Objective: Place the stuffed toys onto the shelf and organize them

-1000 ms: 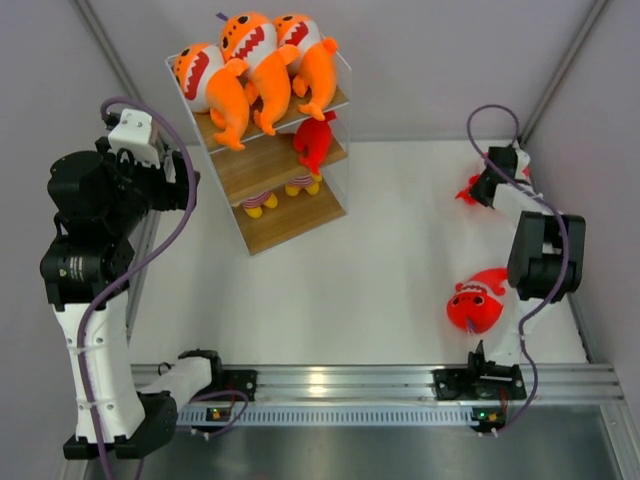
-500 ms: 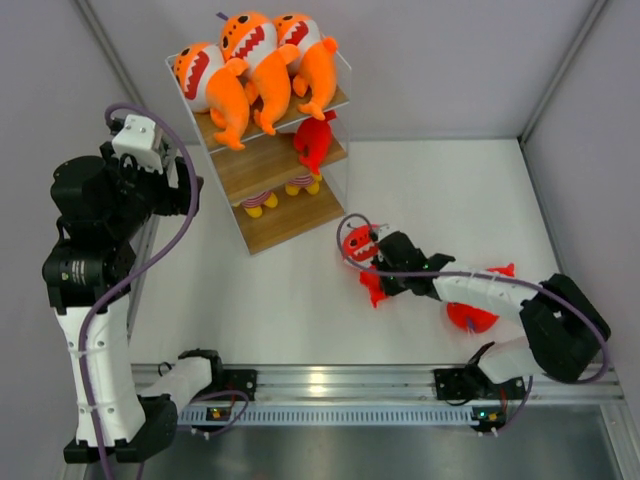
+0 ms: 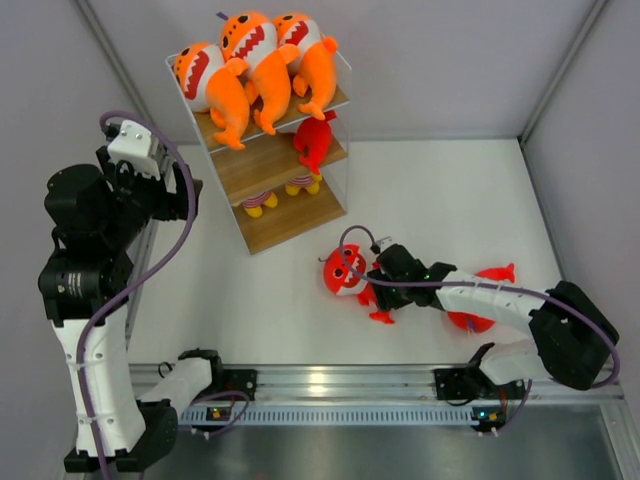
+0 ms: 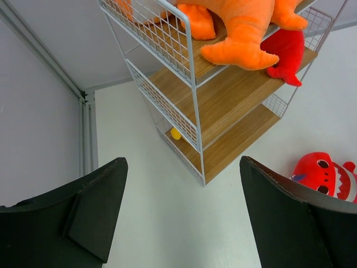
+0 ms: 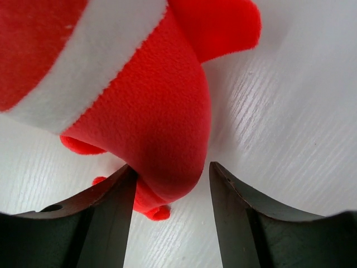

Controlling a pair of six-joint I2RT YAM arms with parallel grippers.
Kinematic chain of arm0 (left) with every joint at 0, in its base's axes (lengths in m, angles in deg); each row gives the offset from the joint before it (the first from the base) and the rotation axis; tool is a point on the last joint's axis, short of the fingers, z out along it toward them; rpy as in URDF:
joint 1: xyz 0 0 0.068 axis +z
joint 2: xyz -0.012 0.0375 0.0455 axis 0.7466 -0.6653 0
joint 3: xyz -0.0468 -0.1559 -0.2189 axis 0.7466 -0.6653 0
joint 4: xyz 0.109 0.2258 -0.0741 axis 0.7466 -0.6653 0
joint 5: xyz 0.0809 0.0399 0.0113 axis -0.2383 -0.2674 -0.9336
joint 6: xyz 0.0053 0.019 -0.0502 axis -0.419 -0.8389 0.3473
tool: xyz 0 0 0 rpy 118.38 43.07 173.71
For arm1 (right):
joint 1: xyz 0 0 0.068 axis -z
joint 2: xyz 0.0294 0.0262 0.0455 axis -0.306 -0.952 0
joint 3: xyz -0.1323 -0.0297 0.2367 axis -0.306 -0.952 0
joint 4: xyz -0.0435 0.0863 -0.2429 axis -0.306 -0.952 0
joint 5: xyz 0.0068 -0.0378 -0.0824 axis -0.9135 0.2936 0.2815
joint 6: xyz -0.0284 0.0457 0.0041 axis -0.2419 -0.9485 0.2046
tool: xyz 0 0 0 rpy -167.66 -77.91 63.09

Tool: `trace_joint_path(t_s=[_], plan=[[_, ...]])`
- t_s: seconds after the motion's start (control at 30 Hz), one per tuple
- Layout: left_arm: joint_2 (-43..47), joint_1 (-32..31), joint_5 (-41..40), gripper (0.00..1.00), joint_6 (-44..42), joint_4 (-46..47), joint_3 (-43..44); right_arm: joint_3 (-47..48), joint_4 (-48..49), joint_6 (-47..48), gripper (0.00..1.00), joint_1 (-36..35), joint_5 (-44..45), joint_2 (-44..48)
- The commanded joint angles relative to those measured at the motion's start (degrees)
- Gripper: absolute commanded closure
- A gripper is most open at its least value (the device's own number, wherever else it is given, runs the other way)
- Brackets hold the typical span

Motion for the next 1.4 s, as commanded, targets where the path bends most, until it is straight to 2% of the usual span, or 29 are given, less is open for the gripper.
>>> trace_joint_path(t_s=[0.0, 0.17, 0.27, 0.3, 0.37, 0.4, 0.53, 0.67, 0.77, 0.93, 1.0, 1.13, 1.2, 1.37], plan=[[0.9, 0.1, 0.3, 0.12, -0.6, 0.5, -0.2, -1.5, 2.3, -6.1, 0.45, -1.0, 2.5, 1.0], [1.2, 0.1, 0.3, 0.12, -0.6, 0.6, -0.3, -4.0, 9.1, -8.8, 0.46, -0.9, 4.9, 0.4], [1.4, 0.2, 0.0, 0.12, -0.8, 0.5, -0.6, -4.6, 12.2, -10.3, 0.52, -1.0, 4.4, -1.9], [1.6, 0.2, -0.1, 0.12, -0.8, 0.6, -0.6, -4.6, 12.5, -10.5, 0.69, -0.9, 4.0, -2.1], [1.6, 0.2, -0.4, 0.12, -1.1, 0.4, -0.8, -4.7, 12.4, -11.6, 0.92, -1.0, 5.0, -1.2], [1.8, 0.2, -0.7, 0.12, -1.1, 0.4, -1.0, -4.7, 11.7, -11.7, 1.0, -1.0, 6.8, 0.1], [1.9, 0.1, -3.3, 0.12, -1.3, 0.4, -2.4, -1.4, 5.1, -12.3, 1.0, -2.3, 14.3, 10.2], [1.9, 0.2, -10.4, 0.12, -1.5, 0.4, -5.2, 6.6, -3.6, -12.4, 1.0, -8.9, 28.6, 15.8], [2.3, 0.5, -15.1, 0.12, -1.9, 0.6, -7.7, 14.1, -10.3, -13.7, 1.0, -14.7, 37.9, 14.7], [3.2, 1.0, -25.2, 0.12, -2.8, 0.5, -15.2, 29.3, -17.7, -12.8, 1.0, -23.2, 47.4, 5.4], [3.7, 1.2, -27.8, 0.12, -2.8, 0.7, -17.5, 35.1, -17.4, -10.5, 1.0, -24.9, 49.1, 1.8], [3.9, 1.4, -26.8, 0.12, -2.7, 0.7, -23.8, 41.2, -12.5, -1.5, 1.0, -25.5, 47.9, -1.5], [4.1, 1.4, -25.9, 0.12, -2.7, 0.6, -24.7, 43.1, -7.6, 2.7, 1.0, -24.9, 43.8, -2.5], [4.4, 1.5, -25.1, 0.12, -2.8, 0.6, -24.8, 50.5, -7.6, 6.9, 1.0, -20.6, 38.6, -6.9]])
